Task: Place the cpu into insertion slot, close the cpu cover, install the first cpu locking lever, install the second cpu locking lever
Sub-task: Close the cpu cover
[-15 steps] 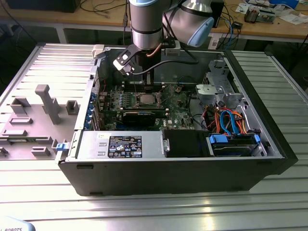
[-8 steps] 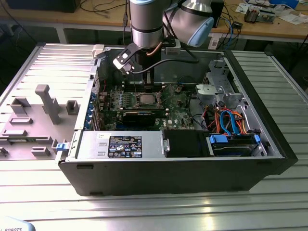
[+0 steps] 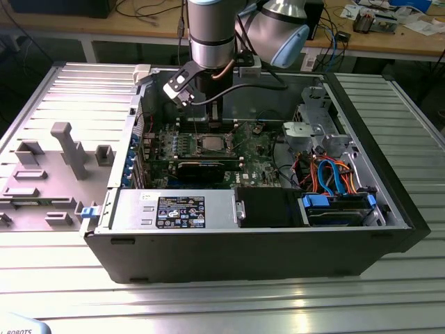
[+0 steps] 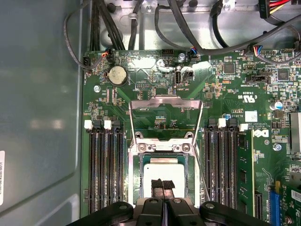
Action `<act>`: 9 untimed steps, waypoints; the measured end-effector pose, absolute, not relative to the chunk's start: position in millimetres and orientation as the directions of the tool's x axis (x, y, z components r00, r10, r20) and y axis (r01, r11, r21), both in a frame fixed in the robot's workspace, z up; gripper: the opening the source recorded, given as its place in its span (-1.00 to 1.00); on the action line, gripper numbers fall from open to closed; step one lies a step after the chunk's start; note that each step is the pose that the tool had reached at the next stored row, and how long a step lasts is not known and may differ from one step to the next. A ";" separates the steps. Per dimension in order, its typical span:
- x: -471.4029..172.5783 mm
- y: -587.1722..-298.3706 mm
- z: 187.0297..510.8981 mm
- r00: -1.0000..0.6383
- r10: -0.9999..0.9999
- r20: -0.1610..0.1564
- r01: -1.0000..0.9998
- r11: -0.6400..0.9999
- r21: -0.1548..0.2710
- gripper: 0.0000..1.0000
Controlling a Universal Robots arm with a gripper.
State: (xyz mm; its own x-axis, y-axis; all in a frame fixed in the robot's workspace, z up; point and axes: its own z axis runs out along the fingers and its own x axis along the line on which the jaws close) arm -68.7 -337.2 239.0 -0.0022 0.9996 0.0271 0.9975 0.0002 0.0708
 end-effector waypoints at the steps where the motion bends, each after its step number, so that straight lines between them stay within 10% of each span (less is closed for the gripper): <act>1: -68.7 -337.2 239.0 -0.002 1.000 0.027 0.997 0.000 0.071 -0.79; 9: -68.8 -337.3 240.1 -0.002 1.000 0.027 0.998 0.000 0.070 -0.79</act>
State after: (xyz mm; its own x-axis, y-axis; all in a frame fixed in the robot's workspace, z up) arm -68.8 -337.3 240.1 -0.0021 0.9996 0.0267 0.9975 0.0003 0.0704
